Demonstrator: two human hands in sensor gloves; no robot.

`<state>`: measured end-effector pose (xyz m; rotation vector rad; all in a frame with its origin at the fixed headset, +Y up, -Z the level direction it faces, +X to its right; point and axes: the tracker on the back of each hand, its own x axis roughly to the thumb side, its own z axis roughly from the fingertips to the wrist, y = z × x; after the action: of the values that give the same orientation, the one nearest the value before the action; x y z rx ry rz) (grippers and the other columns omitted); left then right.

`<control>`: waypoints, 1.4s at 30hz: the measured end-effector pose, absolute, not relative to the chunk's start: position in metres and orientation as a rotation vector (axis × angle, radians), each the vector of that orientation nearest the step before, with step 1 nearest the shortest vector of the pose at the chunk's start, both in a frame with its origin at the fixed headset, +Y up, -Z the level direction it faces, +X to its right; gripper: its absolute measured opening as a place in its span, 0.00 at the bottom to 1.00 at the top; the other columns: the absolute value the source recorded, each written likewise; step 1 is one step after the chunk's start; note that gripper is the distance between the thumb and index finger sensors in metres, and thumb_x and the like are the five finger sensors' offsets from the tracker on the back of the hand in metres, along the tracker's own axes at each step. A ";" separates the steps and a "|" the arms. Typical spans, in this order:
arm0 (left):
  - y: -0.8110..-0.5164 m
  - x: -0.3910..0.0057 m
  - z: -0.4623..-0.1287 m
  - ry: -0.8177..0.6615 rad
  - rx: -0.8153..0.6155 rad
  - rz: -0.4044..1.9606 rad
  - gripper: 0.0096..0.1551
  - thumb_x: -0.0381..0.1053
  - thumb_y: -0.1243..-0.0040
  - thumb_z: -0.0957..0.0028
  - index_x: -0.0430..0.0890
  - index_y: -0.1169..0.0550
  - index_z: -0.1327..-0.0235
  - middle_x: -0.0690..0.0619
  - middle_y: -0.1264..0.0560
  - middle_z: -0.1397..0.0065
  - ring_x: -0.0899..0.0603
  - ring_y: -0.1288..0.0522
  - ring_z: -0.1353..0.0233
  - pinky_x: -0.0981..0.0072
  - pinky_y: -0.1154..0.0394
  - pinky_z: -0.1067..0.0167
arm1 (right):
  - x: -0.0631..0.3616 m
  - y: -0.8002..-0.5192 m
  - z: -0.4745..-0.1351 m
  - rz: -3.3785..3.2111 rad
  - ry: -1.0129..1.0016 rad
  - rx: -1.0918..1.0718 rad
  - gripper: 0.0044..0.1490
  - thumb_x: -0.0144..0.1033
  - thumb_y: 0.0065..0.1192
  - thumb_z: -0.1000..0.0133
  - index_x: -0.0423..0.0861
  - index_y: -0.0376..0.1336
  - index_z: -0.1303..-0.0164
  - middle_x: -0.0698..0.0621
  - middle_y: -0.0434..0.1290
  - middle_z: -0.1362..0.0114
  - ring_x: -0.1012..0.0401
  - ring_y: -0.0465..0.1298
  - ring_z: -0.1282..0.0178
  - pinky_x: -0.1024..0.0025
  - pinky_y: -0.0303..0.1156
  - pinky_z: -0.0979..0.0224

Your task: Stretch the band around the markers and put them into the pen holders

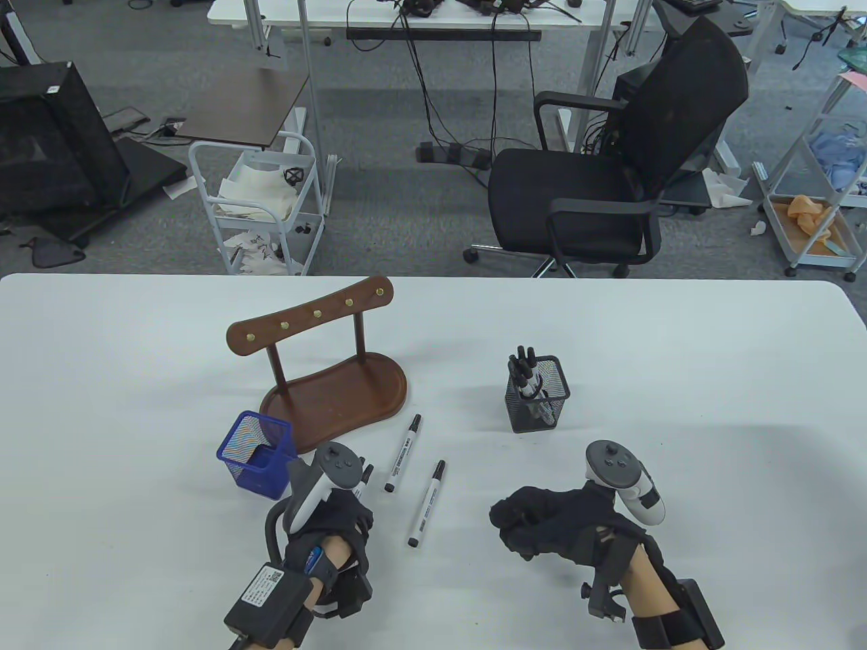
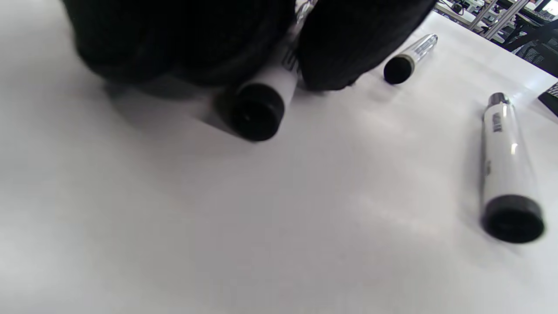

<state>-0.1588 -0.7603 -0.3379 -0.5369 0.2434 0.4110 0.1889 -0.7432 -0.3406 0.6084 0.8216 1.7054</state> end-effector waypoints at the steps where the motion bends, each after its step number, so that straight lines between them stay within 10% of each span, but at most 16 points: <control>1: -0.760 -0.158 -0.339 0.237 -0.536 0.367 0.37 0.48 0.37 0.37 0.29 0.40 0.28 0.43 0.28 0.44 0.49 0.20 0.58 0.53 0.18 0.59 | 0.189 -0.743 -0.341 1.705 0.822 0.608 0.32 0.43 0.77 0.48 0.54 0.67 0.32 0.46 0.80 0.36 0.49 0.79 0.44 0.40 0.69 0.31; 24: -0.743 -0.174 -0.351 0.127 -0.529 0.670 0.25 0.48 0.49 0.34 0.34 0.37 0.33 0.31 0.36 0.28 0.32 0.25 0.34 0.37 0.25 0.37 | 0.189 -0.743 -0.340 1.704 0.831 0.600 0.32 0.43 0.77 0.48 0.53 0.67 0.32 0.46 0.80 0.36 0.49 0.79 0.44 0.40 0.69 0.31; 42: -0.726 -0.145 -0.389 0.117 -0.482 0.618 0.22 0.48 0.44 0.36 0.37 0.32 0.36 0.31 0.26 0.31 0.34 0.16 0.40 0.45 0.14 0.48 | 0.192 -0.741 -0.342 1.707 0.810 0.587 0.37 0.42 0.79 0.48 0.57 0.63 0.29 0.47 0.79 0.36 0.50 0.79 0.44 0.41 0.69 0.30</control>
<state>-0.1449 -0.7256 -0.3888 -0.4820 0.1172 0.6181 0.1922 -0.7408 -0.3415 0.5868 0.8103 1.7068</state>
